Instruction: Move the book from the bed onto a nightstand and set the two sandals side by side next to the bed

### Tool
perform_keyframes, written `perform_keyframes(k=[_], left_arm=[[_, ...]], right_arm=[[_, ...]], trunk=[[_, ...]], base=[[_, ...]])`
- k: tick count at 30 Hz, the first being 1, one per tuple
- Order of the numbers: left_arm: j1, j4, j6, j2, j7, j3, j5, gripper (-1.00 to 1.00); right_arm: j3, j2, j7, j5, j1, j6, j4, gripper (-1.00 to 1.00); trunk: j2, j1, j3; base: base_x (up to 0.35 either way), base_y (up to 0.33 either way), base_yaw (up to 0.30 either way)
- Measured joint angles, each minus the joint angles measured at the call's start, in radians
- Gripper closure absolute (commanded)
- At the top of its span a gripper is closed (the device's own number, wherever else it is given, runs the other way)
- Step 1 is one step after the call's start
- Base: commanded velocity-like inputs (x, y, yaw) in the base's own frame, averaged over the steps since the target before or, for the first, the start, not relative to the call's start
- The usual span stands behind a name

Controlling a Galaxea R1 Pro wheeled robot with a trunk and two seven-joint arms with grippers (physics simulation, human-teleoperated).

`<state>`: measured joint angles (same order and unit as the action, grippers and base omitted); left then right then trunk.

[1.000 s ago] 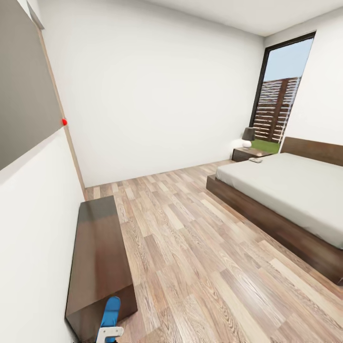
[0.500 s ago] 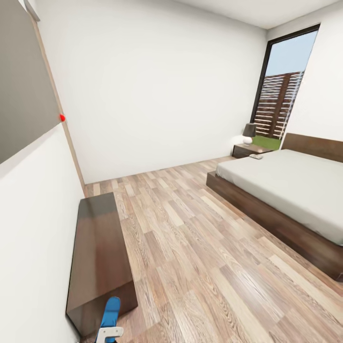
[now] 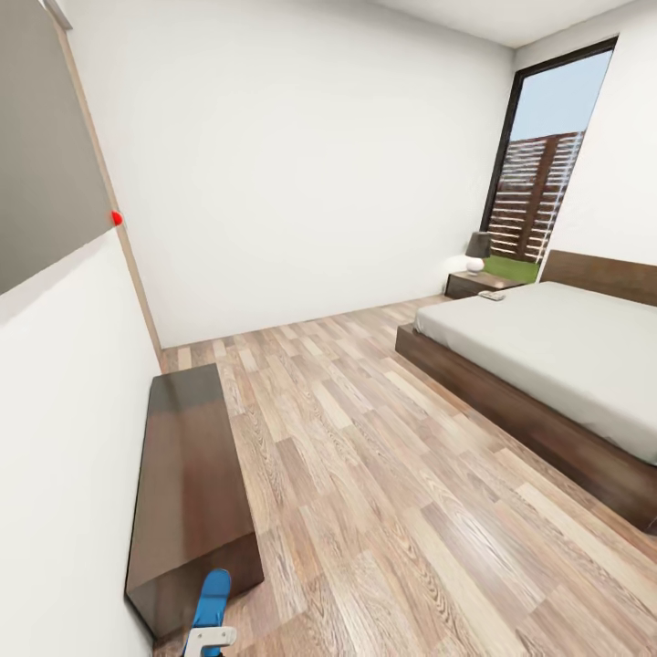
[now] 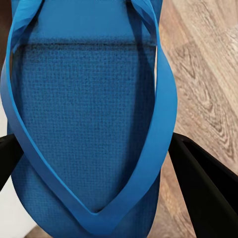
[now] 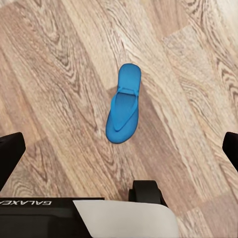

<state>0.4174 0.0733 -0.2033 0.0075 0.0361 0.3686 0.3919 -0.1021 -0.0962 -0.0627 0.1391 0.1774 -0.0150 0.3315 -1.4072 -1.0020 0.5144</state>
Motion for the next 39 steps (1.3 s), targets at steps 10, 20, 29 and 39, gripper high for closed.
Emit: perform_keyframes(k=[10, 20, 29, 39], left_arm=[[0.0, 0.0, 0.0, 0.0, 0.001, 0.0, 0.0, 1.0], [0.0, 0.0, 0.0, 0.0, 0.0, 0.0, 0.0, 1.0], [0.0, 0.0, 0.0, 0.0, 0.0, 0.0, 0.0, 1.0], [0.001, 0.001, 0.001, 0.0, -0.003, 0.0, 0.0, 1.0]], right_arm=[[0.0, 0.0, 0.0, 0.0, 0.0, 0.0, 0.0, -1.0], [0.001, -0.001, 0.0, 0.001, 0.0, 0.0, 0.0, -1.0], [0.001, -0.001, 0.0, 0.001, 0.0, 0.0, 0.0, -1.0], [0.001, -0.001, 0.0, 0.002, 0.0, 0.0, 0.0, -1.0]], trunk=[[-0.07, -0.038, 0.031], [-0.14, -0.077, 0.063], [-0.203, -0.111, 0.091], [-0.273, -0.15, 0.122]], base=[[0.0, 0.0, 0.0], [0.0, 0.0, 0.0], [0.0, 0.0, 0.0], [0.0, 0.0, 0.0]])
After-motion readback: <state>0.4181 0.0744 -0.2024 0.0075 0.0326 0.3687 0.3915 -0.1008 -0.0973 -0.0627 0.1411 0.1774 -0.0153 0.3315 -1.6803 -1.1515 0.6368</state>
